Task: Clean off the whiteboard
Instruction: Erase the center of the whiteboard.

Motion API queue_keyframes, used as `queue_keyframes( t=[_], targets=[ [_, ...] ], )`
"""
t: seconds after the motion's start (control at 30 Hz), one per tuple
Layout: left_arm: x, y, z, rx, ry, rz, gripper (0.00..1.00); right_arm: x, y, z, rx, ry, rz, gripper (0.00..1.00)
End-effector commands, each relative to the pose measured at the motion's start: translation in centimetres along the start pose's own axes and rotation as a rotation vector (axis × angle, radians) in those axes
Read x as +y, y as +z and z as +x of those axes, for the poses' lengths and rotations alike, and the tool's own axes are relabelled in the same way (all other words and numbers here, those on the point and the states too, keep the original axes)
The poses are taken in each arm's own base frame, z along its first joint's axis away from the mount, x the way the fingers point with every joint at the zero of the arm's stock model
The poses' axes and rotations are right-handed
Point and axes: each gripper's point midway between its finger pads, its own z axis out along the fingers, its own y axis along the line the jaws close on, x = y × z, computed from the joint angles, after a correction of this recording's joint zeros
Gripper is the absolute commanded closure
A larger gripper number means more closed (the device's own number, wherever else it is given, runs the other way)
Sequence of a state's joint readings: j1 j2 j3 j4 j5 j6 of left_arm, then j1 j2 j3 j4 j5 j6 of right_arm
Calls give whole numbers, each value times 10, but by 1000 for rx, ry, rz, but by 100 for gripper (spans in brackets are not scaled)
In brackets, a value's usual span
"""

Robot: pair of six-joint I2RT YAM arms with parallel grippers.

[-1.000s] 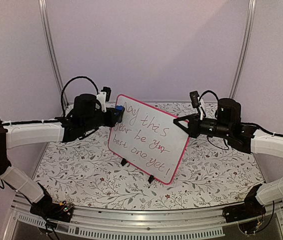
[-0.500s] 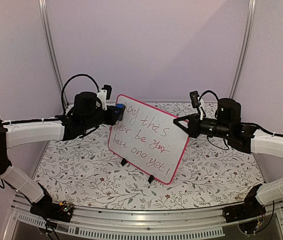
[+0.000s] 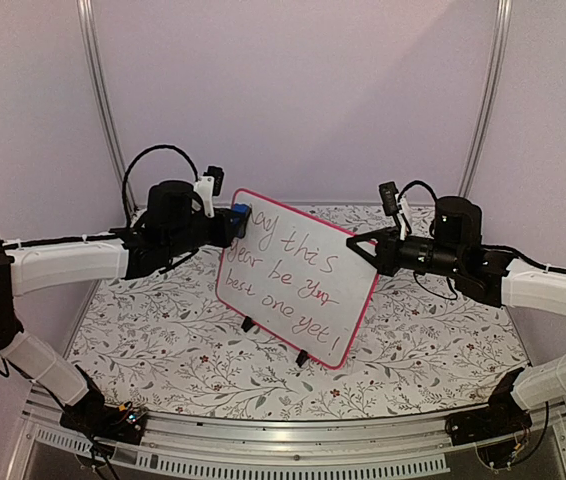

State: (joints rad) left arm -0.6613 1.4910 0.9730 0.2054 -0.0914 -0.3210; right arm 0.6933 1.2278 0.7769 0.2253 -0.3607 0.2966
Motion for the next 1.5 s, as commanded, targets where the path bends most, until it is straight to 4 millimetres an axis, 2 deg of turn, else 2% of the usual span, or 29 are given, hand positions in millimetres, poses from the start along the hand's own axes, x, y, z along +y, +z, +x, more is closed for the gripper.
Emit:
queue_keyframes(
  t=[0.0, 0.3, 0.57, 1.0, 1.47],
  targets=[
    [-13, -1, -23, -60, 16, 25, 86, 20, 6, 47, 165, -39, -108, 100],
    [-14, -2, -27, -67, 19, 25, 86, 20, 6, 47, 166, -39, -107, 100],
    [-17, -2, -38, -80, 37, 27, 86, 20, 7, 47, 168, -38, -105, 100],
    [-2, -4, 8, -4, 9, 0, 86, 19, 8, 48, 170, -38, -104, 100],
    [5, -6, 34, 43, -11, -9, 86, 19, 8, 48, 172, -39, -105, 100]
  ],
)
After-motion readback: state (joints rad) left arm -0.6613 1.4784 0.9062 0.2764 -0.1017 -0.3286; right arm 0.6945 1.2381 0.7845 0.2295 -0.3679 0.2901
